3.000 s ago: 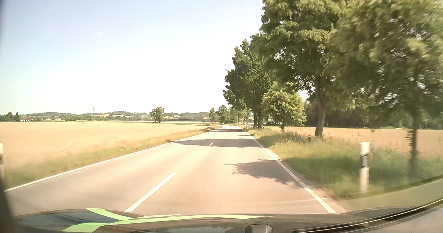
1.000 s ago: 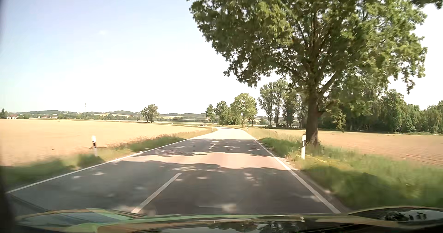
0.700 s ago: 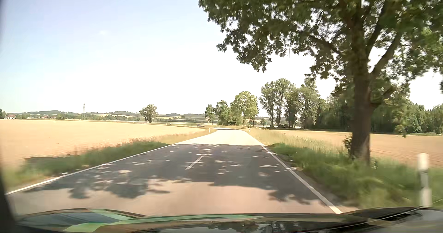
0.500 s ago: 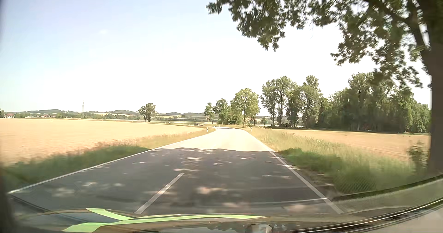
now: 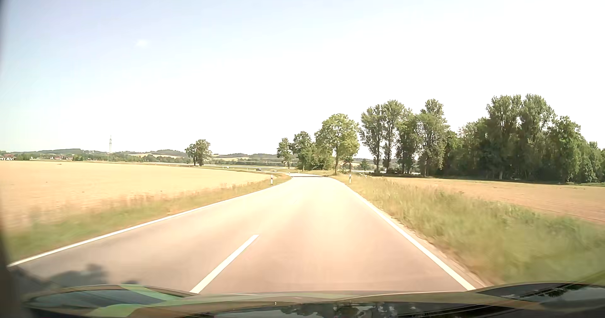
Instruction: Follow the waypoints while adhering to traffic rules and regulations
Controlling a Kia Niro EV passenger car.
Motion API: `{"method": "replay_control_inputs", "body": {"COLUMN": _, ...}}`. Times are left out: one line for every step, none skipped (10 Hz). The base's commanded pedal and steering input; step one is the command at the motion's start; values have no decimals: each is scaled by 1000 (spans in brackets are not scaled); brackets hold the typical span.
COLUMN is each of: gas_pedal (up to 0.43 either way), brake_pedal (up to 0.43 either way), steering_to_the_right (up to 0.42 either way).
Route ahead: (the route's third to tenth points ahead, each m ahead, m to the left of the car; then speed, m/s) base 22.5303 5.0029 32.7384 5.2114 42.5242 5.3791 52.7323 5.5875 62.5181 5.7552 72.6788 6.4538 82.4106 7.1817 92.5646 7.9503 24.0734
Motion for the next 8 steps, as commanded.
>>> {"method": "replay_control_inputs", "body": {"gas_pedal": 67, "brake_pedal": 0, "steering_to_the_right": 5}}
{"method": "replay_control_inputs", "body": {"gas_pedal": 67, "brake_pedal": 0, "steering_to_the_right": 5}}
{"method": "replay_control_inputs", "body": {"gas_pedal": 59, "brake_pedal": 0, "steering_to_the_right": 3}}
{"method": "replay_control_inputs", "body": {"gas_pedal": 59, "brake_pedal": 0, "steering_to_the_right": 2}}
{"method": "replay_control_inputs", "body": {"gas_pedal": 8, "brake_pedal": 0, "steering_to_the_right": 1}}
{"method": "replay_control_inputs", "body": {"gas_pedal": 0, "brake_pedal": 0, "steering_to_the_right": 0}}
{"method": "replay_control_inputs", "body": {"gas_pedal": 0, "brake_pedal": 0, "steering_to_the_right": 0}}
{"method": "replay_control_inputs", "body": {"gas_pedal": 0, "brake_pedal": 0, "steering_to_the_right": -2}}
